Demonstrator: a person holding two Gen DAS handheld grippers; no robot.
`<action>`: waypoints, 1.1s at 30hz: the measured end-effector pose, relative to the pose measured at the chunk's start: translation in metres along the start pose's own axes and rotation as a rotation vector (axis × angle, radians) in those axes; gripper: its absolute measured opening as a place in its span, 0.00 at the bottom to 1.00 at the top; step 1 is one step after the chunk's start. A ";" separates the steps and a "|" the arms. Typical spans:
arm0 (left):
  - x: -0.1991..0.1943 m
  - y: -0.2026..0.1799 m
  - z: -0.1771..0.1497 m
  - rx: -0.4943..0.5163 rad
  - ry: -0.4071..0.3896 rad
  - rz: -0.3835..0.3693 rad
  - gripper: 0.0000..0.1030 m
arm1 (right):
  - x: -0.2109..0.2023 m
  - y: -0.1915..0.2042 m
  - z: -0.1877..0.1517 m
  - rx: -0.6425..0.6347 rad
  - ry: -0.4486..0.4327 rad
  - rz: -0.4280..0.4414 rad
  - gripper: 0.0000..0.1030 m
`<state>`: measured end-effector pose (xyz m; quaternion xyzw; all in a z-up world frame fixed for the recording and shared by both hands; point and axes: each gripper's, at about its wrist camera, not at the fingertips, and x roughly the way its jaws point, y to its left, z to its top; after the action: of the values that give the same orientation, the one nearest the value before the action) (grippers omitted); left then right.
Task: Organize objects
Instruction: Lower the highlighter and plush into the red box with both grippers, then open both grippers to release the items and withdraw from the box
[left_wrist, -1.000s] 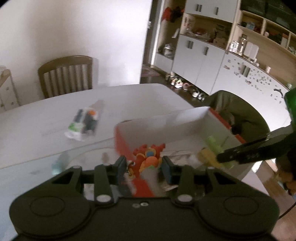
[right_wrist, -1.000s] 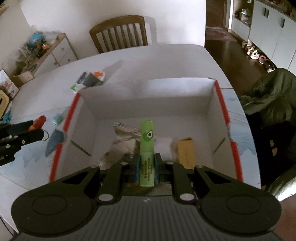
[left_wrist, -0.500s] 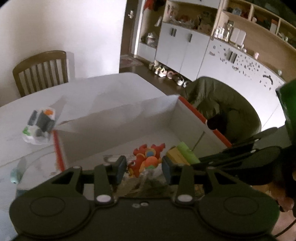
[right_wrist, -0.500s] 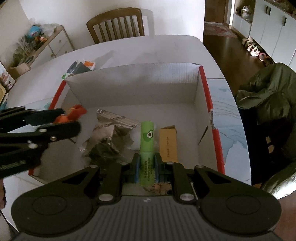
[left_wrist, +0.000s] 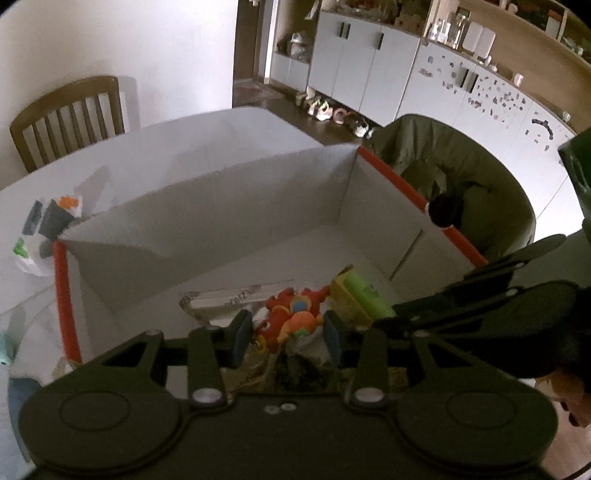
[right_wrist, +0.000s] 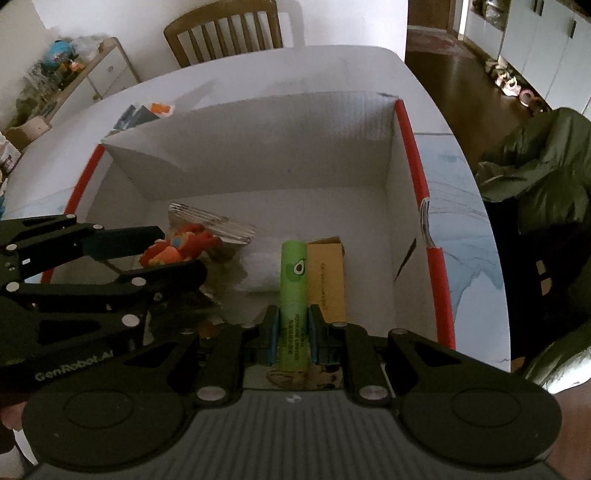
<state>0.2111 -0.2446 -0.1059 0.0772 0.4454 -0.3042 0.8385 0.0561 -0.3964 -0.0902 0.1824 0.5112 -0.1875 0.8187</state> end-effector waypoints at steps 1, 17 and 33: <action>0.003 0.001 0.001 -0.001 0.012 -0.001 0.39 | 0.002 -0.001 0.000 0.002 0.005 0.001 0.15; 0.019 0.010 0.003 -0.040 0.063 -0.045 0.44 | 0.010 -0.006 0.002 0.001 0.038 0.051 0.15; -0.027 0.027 -0.003 -0.143 -0.037 -0.056 0.67 | -0.033 -0.005 0.003 -0.051 -0.060 0.120 0.25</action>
<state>0.2133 -0.2098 -0.0904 -0.0010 0.4524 -0.2962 0.8412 0.0428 -0.3985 -0.0597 0.1862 0.4792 -0.1306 0.8477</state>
